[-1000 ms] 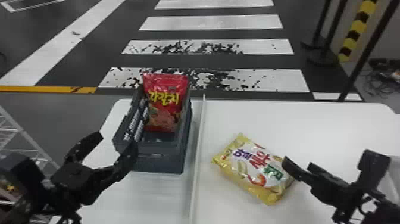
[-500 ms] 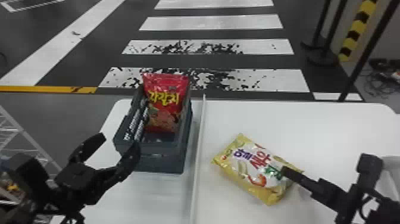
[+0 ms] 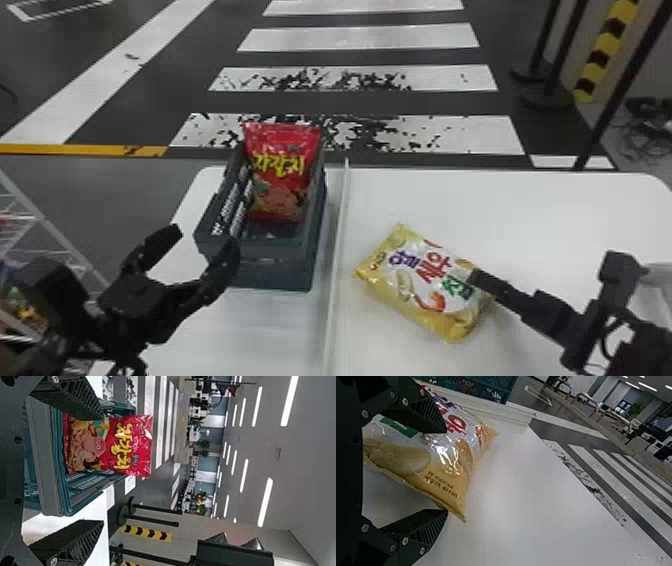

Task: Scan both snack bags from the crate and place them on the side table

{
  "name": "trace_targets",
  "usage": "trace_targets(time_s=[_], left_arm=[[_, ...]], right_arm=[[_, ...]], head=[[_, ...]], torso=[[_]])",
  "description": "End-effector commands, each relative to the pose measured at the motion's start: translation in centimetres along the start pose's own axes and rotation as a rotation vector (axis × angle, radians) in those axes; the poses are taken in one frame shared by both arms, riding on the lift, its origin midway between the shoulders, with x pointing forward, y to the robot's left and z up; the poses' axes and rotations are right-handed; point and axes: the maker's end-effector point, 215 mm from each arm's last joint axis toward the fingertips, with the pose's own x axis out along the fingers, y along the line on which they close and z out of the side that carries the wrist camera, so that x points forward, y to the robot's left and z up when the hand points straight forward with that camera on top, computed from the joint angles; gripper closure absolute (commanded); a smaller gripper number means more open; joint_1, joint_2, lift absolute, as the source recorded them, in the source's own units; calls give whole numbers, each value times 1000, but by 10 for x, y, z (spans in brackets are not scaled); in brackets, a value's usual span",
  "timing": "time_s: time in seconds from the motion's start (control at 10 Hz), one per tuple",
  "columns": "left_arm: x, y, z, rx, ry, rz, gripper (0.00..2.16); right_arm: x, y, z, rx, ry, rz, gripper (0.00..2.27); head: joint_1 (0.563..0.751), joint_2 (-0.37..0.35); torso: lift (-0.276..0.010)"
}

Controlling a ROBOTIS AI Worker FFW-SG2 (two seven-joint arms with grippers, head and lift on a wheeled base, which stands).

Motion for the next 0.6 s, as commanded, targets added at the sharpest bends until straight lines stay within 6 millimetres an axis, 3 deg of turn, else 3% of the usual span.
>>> trace_targets(time_s=[0.0,0.1,0.5], left_arm=[[2,-1,-2,-2,3,-2,70],[3,0,-4,-2,6,-4,70],[9,-3,-10,-2,17,-21,70]], right_arm=[[-2,-9,5,-1,-10,-15,1531],[-4,-14,6,16,-9,-22,2179],[-16,-15,-20,180,91,46,2263]], head=[[695,119],[695,115],[695,105]], torso=[[-95],[-95],[-95]])
